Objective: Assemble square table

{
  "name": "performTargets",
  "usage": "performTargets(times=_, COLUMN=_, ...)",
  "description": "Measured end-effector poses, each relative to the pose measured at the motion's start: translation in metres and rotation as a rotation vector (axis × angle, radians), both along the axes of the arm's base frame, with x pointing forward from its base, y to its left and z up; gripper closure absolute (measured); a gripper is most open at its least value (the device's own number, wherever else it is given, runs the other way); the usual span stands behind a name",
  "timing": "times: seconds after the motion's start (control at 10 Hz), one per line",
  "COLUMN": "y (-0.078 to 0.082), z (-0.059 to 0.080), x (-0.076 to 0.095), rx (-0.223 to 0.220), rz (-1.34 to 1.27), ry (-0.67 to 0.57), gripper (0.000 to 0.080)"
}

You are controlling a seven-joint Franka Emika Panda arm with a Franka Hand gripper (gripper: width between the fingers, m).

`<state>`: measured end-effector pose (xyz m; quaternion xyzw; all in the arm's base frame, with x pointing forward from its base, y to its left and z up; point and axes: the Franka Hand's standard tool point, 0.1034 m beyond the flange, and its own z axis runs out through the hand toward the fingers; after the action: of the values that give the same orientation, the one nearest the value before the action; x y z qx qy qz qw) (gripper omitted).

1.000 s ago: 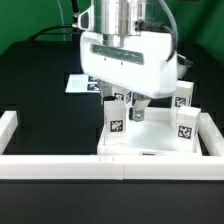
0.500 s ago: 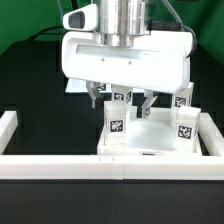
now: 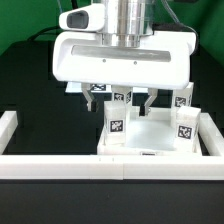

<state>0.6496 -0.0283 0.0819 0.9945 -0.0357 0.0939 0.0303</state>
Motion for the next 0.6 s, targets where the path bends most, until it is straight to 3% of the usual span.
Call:
performTargets(times=0.4, y=-0.0061, z=0.0006, x=0.0007, rx=-0.063, rz=0.207, ry=0.017, gripper=0.015)
performTargets(times=0.6, y=-0.0062, z=0.0005, x=0.0006, rx=-0.062, rz=0.205, ry=0.017, gripper=0.0389)
